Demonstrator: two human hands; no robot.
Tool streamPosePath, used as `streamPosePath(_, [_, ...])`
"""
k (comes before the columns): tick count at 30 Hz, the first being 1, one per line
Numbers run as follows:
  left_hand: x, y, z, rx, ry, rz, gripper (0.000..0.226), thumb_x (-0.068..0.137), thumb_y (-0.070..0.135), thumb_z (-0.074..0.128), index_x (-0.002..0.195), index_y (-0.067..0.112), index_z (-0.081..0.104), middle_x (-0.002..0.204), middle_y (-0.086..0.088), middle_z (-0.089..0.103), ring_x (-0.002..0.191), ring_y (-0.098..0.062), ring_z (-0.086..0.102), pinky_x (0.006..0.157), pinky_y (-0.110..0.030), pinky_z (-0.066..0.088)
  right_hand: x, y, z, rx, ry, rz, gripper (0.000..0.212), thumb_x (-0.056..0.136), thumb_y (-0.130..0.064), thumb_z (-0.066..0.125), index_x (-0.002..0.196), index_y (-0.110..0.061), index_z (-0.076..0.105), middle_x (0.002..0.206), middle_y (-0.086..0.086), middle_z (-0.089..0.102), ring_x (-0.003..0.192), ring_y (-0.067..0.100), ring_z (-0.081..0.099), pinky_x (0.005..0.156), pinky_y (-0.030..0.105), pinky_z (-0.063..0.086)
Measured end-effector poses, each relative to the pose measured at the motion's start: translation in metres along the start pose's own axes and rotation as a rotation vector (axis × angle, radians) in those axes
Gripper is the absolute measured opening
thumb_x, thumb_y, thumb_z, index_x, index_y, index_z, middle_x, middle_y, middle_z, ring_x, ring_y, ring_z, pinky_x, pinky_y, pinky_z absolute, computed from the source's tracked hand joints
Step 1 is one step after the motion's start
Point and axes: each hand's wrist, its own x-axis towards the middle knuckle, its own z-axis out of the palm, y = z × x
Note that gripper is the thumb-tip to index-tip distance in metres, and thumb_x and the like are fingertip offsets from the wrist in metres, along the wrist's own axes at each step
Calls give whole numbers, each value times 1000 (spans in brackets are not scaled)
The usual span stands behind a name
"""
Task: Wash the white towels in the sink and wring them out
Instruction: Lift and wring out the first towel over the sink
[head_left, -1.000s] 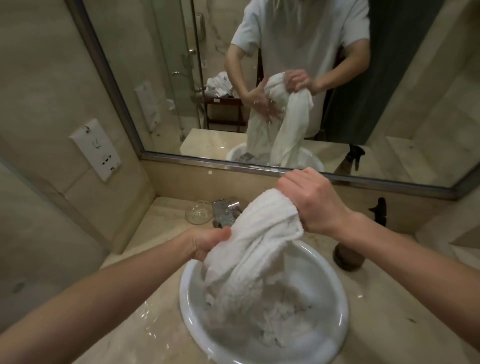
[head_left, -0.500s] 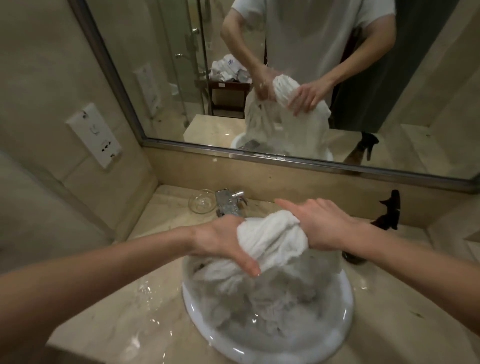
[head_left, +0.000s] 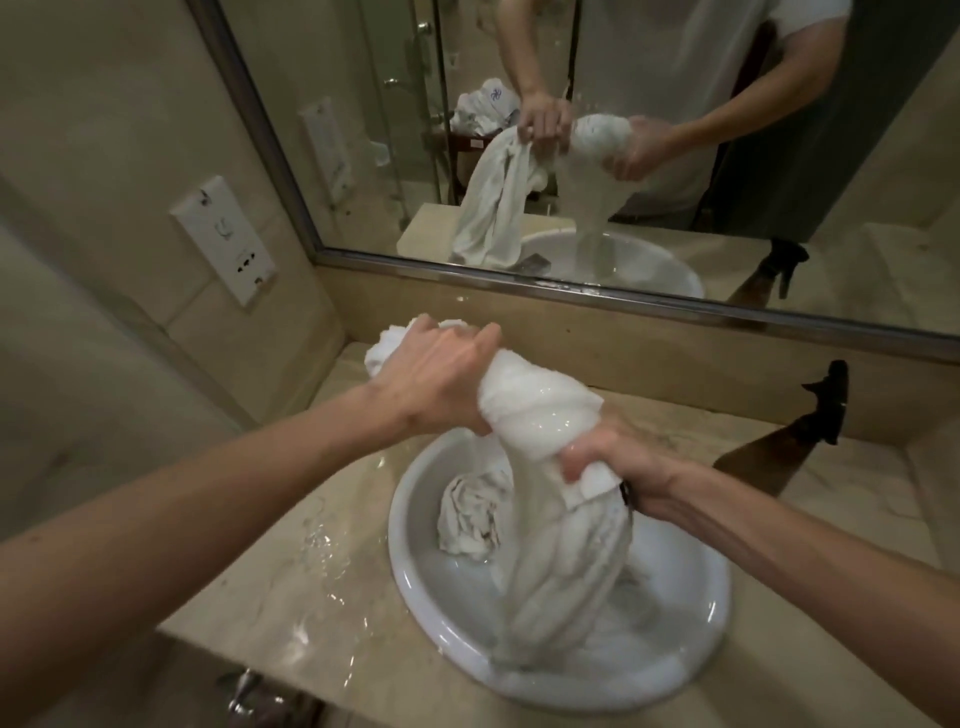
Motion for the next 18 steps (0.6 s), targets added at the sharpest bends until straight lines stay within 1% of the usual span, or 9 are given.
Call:
streamPosePath(3, [2, 3, 3, -73, 97, -51, 69, 58, 57, 79, 95, 22, 34, 87, 7, 52, 79, -22, 57, 72, -37, 32, 1, 2, 10, 227, 54, 33, 46, 37, -2, 63, 83, 3, 62, 80, 15, 53, 68, 25, 52, 58, 28, 39])
streamPosePath(5, [1, 5, 5, -118, 157, -88, 69, 58, 57, 79, 94, 25, 29, 86, 7, 46, 78, -23, 55, 72, -37, 30, 1, 2, 19, 369, 54, 14, 34, 41, -1, 59, 75, 2, 64, 70, 13, 55, 61, 23, 55, 55, 26, 43])
streamPosePath(7, [0, 8, 9, -162, 189, -123, 67, 59, 56, 80, 94, 26, 30, 87, 6, 45, 80, -24, 54, 73, -37, 31, 1, 1, 27, 486, 35, 11, 20, 42, 0, 58, 61, -4, 63, 58, 8, 53, 51, 18, 53, 50, 23, 44])
streamPosePath(8, [-1, 8, 11, -180, 194, -138, 65, 59, 55, 80, 95, 25, 35, 88, 5, 47, 82, -24, 54, 74, -37, 31, 1, 1, 31, 530, 23, 17, 14, 44, 0, 56, 55, -6, 62, 54, 6, 52, 47, 17, 52, 48, 21, 43])
streamPosePath(9, [-3, 9, 14, -199, 194, -156, 64, 59, 55, 80, 98, 23, 40, 89, 3, 50, 83, -24, 54, 75, -38, 32, 1, 2, 33, 567, 9, 21, 13, 48, 1, 53, 51, -8, 62, 51, 5, 52, 45, 16, 52, 47, 20, 43])
streamPosePath(12, [-7, 15, 19, -265, 239, -202, 67, 60, 54, 81, 110, 21, 51, 95, 1, 57, 88, -24, 55, 80, -40, 35, -1, 3, 33, 599, 4, 21, 17, 51, 1, 50, 49, -10, 64, 51, 5, 52, 44, 15, 52, 46, 21, 42])
streamPosePath(14, [-11, 18, 21, -318, 279, -218, 70, 59, 52, 82, 115, 22, 51, 99, 2, 60, 92, -22, 55, 82, -39, 35, -1, 5, 33, 614, 6, 18, 16, 42, 1, 55, 51, -9, 64, 52, 6, 52, 44, 16, 52, 46, 21, 42])
streamPosePath(16, [-12, 19, 22, -345, 305, -219, 72, 59, 51, 82, 117, 22, 50, 102, 3, 61, 94, -21, 55, 82, -37, 32, -3, 5, 35, 620, 9, 10, 19, 33, -3, 60, 51, -7, 63, 51, 7, 53, 43, 16, 53, 45, 20, 42])
streamPosePath(18, [-10, 19, 21, -314, 326, -212, 70, 62, 47, 82, 118, 21, 50, 102, 2, 61, 94, -21, 55, 81, -37, 32, -5, 1, 39, 634, 20, 12, 17, 35, 0, 57, 49, -7, 63, 50, 7, 52, 42, 16, 53, 44, 19, 43])
